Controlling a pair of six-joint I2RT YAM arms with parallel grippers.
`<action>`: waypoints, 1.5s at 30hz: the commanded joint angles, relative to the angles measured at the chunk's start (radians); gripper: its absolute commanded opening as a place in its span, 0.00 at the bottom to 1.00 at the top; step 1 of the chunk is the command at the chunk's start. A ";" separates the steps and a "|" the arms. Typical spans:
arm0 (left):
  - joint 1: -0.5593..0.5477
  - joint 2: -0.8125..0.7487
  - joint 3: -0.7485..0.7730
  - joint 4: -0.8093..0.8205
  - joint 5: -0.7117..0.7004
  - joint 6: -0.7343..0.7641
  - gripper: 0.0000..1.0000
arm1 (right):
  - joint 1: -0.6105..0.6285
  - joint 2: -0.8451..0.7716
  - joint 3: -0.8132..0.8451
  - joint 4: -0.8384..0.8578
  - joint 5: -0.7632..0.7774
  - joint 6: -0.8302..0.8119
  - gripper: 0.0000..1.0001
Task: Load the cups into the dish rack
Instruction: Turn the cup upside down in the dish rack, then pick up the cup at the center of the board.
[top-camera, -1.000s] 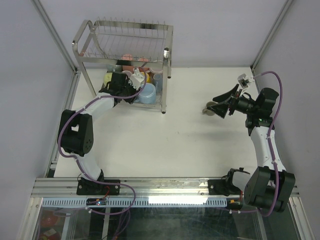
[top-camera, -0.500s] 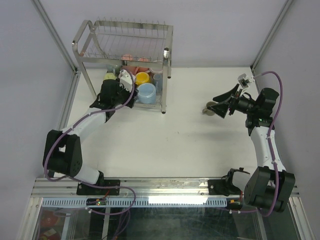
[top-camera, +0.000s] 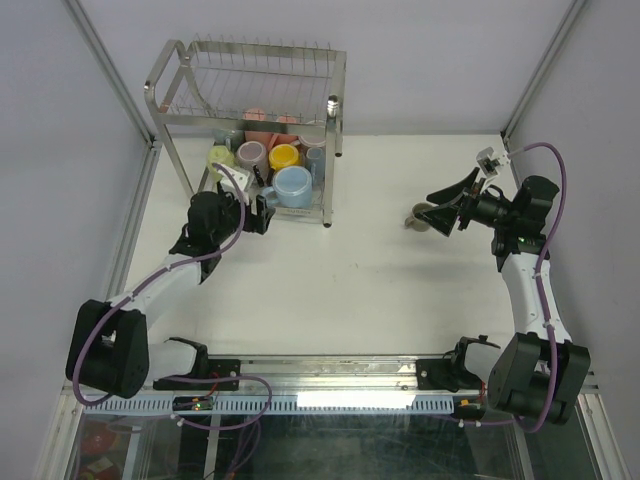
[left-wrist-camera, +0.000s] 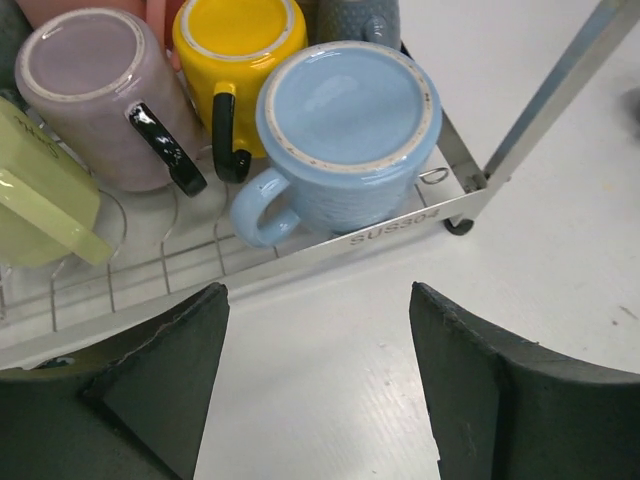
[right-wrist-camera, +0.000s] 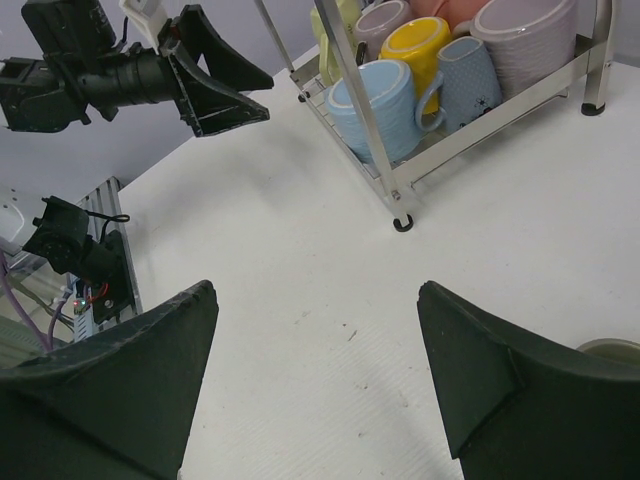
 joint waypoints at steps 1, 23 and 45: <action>0.011 -0.115 -0.085 0.197 0.051 -0.133 0.73 | -0.012 -0.018 -0.003 0.023 -0.009 -0.024 0.84; 0.013 -0.330 -0.296 0.420 0.134 -0.619 0.97 | -0.045 -0.018 -0.014 0.025 0.001 -0.052 0.84; 0.013 -0.299 -0.501 0.635 0.119 -0.908 0.99 | -0.065 0.110 0.201 -0.552 0.237 -0.622 0.85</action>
